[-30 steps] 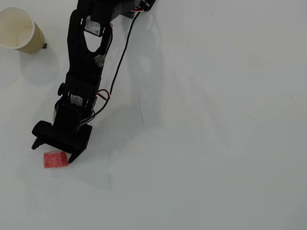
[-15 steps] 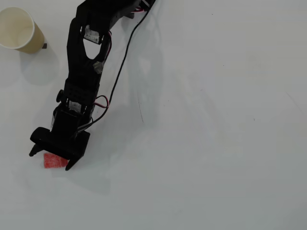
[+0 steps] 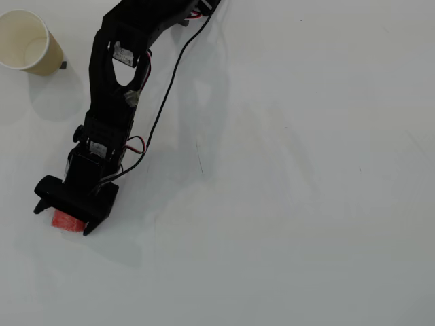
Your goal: Pick up the cube and drop it in the cup.
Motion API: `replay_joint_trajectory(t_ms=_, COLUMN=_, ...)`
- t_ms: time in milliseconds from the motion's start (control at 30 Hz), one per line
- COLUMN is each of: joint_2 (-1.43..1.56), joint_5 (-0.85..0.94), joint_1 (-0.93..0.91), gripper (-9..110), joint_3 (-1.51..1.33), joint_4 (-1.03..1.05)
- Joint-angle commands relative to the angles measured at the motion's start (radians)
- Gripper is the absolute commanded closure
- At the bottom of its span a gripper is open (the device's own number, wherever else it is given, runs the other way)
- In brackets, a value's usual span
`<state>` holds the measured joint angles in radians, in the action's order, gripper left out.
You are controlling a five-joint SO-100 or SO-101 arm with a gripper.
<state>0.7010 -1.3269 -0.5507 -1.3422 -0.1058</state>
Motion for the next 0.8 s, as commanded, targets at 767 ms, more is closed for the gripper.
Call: replay_joint_trajectory(t_ms=767, joint_2=0.025, joint_5=0.015, joint_1=-0.069, gripper=64, joint_3=0.147, joint_4=-0.028)
